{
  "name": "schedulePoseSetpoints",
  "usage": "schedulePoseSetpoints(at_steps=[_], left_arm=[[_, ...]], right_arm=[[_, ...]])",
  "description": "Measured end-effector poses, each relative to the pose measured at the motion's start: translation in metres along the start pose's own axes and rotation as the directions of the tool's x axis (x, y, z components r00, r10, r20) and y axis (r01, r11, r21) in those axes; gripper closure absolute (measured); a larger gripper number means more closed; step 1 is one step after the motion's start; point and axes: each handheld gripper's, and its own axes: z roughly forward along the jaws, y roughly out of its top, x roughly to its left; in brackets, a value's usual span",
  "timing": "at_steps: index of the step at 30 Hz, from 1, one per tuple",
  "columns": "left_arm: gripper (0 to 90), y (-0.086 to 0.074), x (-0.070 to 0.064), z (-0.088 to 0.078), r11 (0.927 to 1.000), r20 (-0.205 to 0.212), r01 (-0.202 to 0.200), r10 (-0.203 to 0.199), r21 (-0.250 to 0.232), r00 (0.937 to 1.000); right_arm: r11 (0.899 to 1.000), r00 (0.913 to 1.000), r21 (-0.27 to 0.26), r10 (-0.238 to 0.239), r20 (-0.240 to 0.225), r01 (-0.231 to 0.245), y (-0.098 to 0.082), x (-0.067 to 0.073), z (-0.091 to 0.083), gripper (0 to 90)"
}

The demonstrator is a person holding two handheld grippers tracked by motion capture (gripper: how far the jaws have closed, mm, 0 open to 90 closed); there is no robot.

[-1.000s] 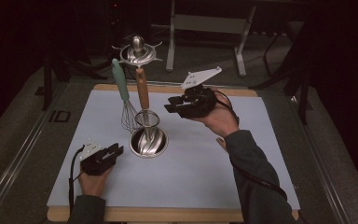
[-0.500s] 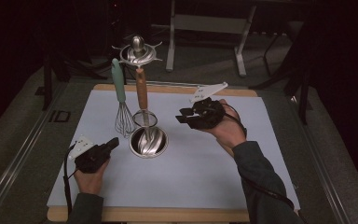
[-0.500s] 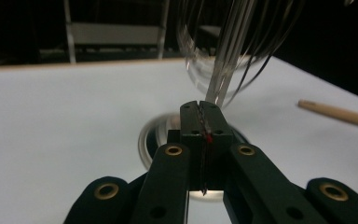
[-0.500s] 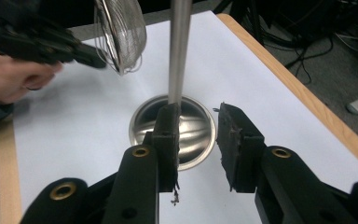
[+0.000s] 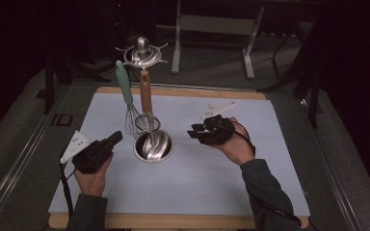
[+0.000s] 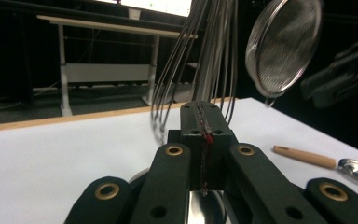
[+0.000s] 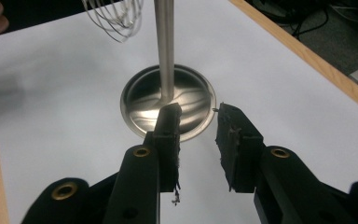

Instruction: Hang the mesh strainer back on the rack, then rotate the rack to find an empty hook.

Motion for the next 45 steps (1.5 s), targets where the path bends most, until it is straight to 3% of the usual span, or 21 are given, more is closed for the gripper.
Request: schedulePoseSetpoints(at_steps=[10,22,25,33,40,45], left_arm=[[90.0,0.017,-0.004,-0.004,0.9988,0.007,-0.013,0.013,-0.046,0.9999],[90.0,0.038,-0.007,-0.003,0.9946,0.043,-0.005,0.01,-0.104,0.999],[90.0,0.041,-0.007,-0.002,0.9926,0.056,0.01,-0.003,-0.121,0.9984],[90.0,0.057,-0.012,0.001,0.9876,0.083,0.002,0.011,-0.157,0.9965],[90.0,0.071,-0.013,0.002,0.981,0.095,0.008,0.011,-0.194,0.9955],[90.0,0.091,-0.016,0.008,0.9724,0.1,-0.006,0.03,-0.233,0.9945]], right_arm=[[1.0,0.9997,0.02,0.023,0.012,-0.023,-0.02,-0.001,0.004,69.1],[0.995,0.9953,0.018,0.097,0.002,-0.097,-0.049,-0.009,0.008,68.5],[0.993,0.9937,0.021,0.112,-0.001,-0.112,-0.055,-0.01,0.008,67.8],[0.989,0.9893,-0.002,0.146,-0.002,-0.146,-0.068,-0.012,0.001,67.9],[0.985,0.9846,0.005,0.175,0.001,-0.175,-0.083,-0.009,0.007,67.5],[0.988,0.986,0.042,0.144,0.084,-0.148,-0.093,-0.004,0.012,64.7]])
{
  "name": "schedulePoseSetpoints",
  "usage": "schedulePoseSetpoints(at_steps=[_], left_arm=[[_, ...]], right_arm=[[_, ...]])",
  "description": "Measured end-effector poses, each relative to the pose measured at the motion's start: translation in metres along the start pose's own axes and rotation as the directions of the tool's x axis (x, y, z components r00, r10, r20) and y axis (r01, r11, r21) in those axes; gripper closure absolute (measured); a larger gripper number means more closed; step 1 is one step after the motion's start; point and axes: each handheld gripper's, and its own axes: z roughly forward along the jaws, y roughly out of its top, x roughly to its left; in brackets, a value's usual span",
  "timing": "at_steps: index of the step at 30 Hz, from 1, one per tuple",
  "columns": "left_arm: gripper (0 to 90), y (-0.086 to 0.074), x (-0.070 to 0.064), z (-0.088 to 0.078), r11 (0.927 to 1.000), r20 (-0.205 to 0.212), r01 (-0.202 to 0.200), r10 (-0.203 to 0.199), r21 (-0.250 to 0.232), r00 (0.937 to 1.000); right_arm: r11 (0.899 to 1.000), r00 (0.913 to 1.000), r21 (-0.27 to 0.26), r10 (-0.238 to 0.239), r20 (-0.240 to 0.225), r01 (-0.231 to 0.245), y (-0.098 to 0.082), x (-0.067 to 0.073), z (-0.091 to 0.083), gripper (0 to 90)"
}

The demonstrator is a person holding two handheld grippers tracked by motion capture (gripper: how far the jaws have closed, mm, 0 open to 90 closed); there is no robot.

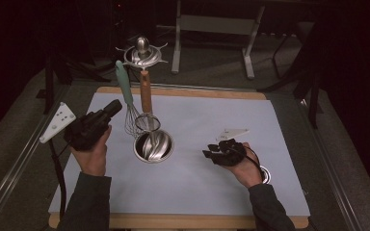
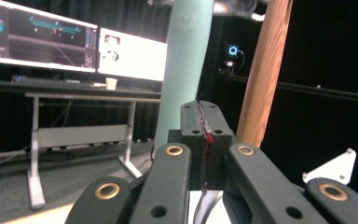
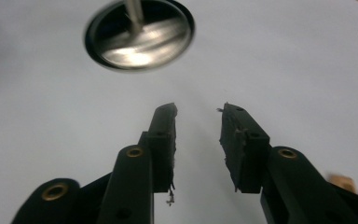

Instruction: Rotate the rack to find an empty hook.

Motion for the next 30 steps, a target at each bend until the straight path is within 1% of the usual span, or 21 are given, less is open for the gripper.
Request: schedulePoseSetpoints(at_steps=[2,3,4,8,10,11,12,13,15,16,19,21,26,30], left_arm=[[90.0,0.008,-0.001,0.005,0.9999,0.003,-0.008,0.008,-0.015,1.0],[90.0,0.008,-0.001,0.005,0.9999,0.003,-0.008,0.008,-0.015,1.0],[90.0,0.013,-0.002,0.007,0.9994,0.006,-0.006,0.006,-0.034,1.0],[90.0,0.024,-0.003,0.011,0.9977,0.017,-0.003,0.005,-0.068,0.9998],[90.0,0.029,-0.004,0.012,0.996,0.019,-0.002,0.003,-0.089,0.9998],[90.0,0.029,-0.004,0.012,0.996,0.019,-0.002,0.003,-0.089,0.9998],[90.0,0.035,-0.005,0.014,0.9942,0.018,-0.004,0.006,-0.107,0.9998],[90.0,0.038,-0.005,0.014,0.9935,0.02,-0.002,0.005,-0.114,0.9998],[90.0,0.043,-0.006,0.015,0.9918,0.025,0.001,0.002,-0.128,0.9997],[90.0,0.045,-0.007,0.016,0.9913,0.026,0.002,0.002,-0.132,0.9997],[90.0,0.054,-0.008,0.017,0.9898,0.018,-0.018,0.021,-0.141,0.9996],[90.0,0.059,-0.007,0.018,0.9887,0.009,-0.021,0.022,-0.148,0.9997],[89.9,0.064,-0.005,0.022,0.9907,-0.007,-0.033,0.032,-0.132,0.9995],[89.5,0.066,0.0,0.023,0.9915,-0.01,-0.012,0.011,-0.129,0.9999]], right_arm=[[1.0,0.9999,0.009,-0.002,0.013,0.002,-0.002,0.0,-0.001,64.2],[1.0,0.9999,0.009,-0.002,0.013,0.002,-0.002,0.0,-0.001,64.2],[1.0,0.9998,0.0,0.018,0.012,-0.018,-0.005,-0.002,-0.004,63.0],[0.999,0.9987,-0.016,0.051,0.007,-0.05,-0.012,-0.004,-0.006,60.8],[0.998,0.9977,-0.02,0.068,-0.004,-0.068,-0.018,-0.003,-0.006,60.6],[0.998,0.9977,-0.02,0.068,-0.004,-0.068,-0.018,-0.003,-0.006,60.6],[0.997,0.997,-0.021,0.076,-0.015,-0.076,-0.024,-0.003,-0.006,60.7],[0.997,0.9966,-0.02,0.08,-0.017,-0.081,-0.026,-0.002,-0.006,60.5],[0.996,0.9966,-0.019,0.082,-0.004,-0.082,-0.03,-0.003,-0.006,59.5],[0.996,0.996,-0.019,0.089,0.003,-0.089,-0.033,-0.005,-0.006,59.1],[0.993,0.9933,-0.023,0.116,-0.002,-0.116,-0.039,-0.008,-0.007,58.4],[0.993,0.9929,-0.024,0.119,0.0,-0.119,-0.042,-0.01,-0.007,58.0],[0.991,0.9907,-0.021,0.136,0.007,-0.136,-0.048,-0.012,-0.006,57.1],[0.99,0.9899,-0.018,0.142,0.003,-0.142,-0.051,-0.013,-0.005,56.8]])
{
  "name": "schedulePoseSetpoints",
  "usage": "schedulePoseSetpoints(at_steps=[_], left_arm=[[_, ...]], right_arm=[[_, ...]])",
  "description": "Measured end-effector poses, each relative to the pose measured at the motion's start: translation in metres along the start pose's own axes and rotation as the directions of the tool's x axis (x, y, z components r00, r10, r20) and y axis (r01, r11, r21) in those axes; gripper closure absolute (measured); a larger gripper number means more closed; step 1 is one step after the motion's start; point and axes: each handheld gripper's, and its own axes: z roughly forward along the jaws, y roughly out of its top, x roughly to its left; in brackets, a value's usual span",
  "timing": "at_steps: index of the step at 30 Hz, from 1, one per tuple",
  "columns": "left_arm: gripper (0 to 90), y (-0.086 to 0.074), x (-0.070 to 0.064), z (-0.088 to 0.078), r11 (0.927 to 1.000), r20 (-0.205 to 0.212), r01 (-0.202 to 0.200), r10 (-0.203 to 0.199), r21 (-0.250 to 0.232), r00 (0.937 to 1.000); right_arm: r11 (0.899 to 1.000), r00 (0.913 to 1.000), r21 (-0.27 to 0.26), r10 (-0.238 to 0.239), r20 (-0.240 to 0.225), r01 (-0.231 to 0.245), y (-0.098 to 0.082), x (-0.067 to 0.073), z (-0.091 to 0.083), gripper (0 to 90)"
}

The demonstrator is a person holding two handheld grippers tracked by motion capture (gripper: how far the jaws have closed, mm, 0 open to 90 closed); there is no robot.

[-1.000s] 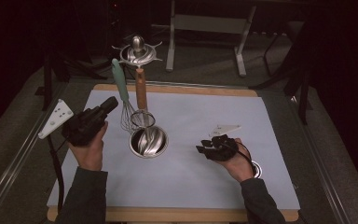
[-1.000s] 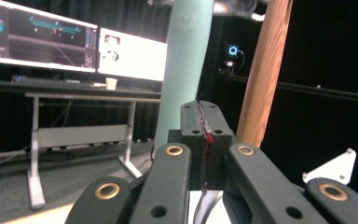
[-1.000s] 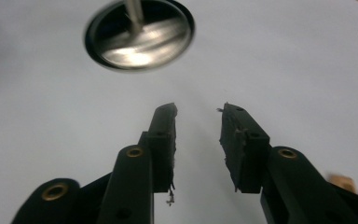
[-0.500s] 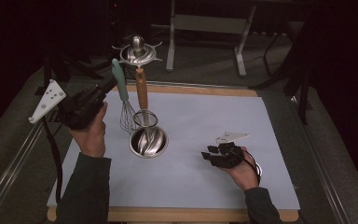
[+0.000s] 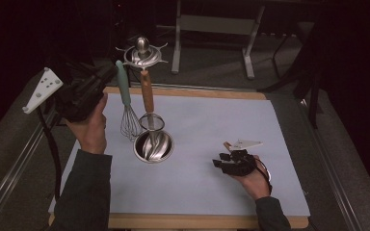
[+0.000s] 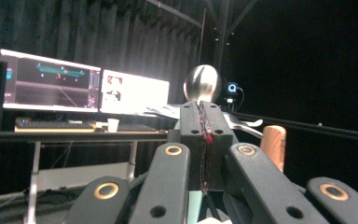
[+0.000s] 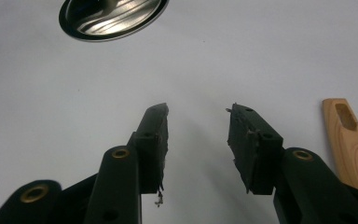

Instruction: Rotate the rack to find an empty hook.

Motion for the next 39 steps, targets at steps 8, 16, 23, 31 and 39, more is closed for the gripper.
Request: schedulePoseSetpoints(at_steps=[8,16,23,31,39], left_arm=[[89.6,0.002,0.0,-0.001,1.0,0.02,-0.007,0.007,0.002,0.9998],[90.0,0.004,-0.001,0.002,0.9995,0.022,-0.025,0.024,0.019,0.9995],[90.0,0.005,0.0,0.003,0.9989,0.008,-0.038,0.038,0.029,0.9993],[90.0,0.006,0.009,0.006,0.9991,-0.017,-0.025,0.026,0.033,0.9995],[90.0,0.005,0.02,0.013,0.9994,-0.041,0.019,-0.017,0.029,0.999]], right_arm=[[1.0,0.9999,0.0,0.009,-0.005,-0.009,-0.002,-0.001,0.0,56.8],[1.0,0.9999,0.004,0.012,-0.01,-0.012,-0.004,0.0,0.003,56.9],[1.0,0.9998,0.001,0.012,-0.015,-0.012,-0.004,0.0,0.003,56.8],[1.0,0.9997,0.001,0.018,-0.016,-0.018,-0.006,-0.001,0.004,56.7],[1.0,0.9996,-0.006,0.022,-0.02,-0.022,-0.006,-0.001,0.004,56.7]])
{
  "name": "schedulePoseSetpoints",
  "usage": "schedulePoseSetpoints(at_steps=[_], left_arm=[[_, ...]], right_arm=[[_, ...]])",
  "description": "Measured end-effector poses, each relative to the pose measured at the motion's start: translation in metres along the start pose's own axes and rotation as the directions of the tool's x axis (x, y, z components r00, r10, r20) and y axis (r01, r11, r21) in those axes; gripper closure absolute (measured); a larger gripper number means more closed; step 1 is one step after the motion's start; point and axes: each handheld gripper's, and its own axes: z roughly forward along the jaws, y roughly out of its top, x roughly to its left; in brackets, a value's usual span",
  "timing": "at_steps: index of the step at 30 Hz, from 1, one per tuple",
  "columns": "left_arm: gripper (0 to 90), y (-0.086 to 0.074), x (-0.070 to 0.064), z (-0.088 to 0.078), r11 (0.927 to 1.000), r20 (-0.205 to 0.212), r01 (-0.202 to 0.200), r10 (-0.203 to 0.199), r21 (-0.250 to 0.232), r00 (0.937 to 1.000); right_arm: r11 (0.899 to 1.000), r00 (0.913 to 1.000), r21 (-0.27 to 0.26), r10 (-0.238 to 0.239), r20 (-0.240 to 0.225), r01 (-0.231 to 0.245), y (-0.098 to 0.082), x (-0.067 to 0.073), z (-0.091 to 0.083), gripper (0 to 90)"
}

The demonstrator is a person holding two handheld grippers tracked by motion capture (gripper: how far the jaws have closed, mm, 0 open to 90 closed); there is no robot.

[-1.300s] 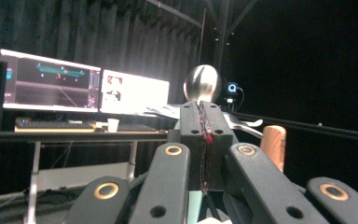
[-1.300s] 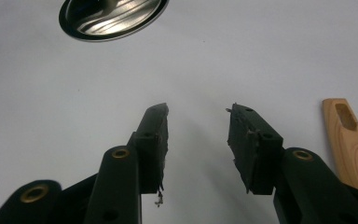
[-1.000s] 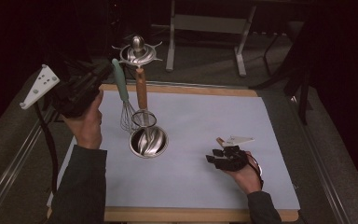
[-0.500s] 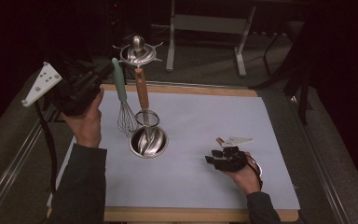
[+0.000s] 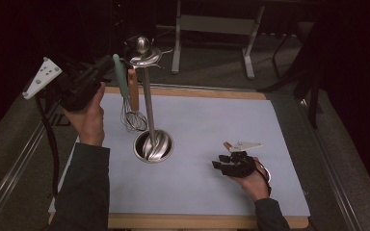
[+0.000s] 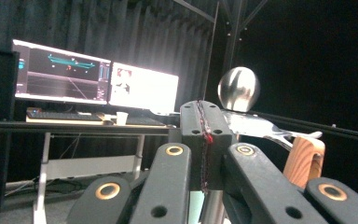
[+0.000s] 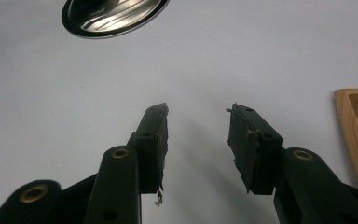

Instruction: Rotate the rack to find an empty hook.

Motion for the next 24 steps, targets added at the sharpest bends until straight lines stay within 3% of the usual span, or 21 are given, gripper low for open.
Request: schedulePoseSetpoints(at_steps=[24], left_arm=[[90.0,0.008,0.014,0.015,0.9988,-0.03,-0.002,0.004,0.048,0.9995]], right_arm=[[1.0,0.9999,0.003,0.013,-0.007,-0.013,-0.003,-0.003,-0.001,56.5]])
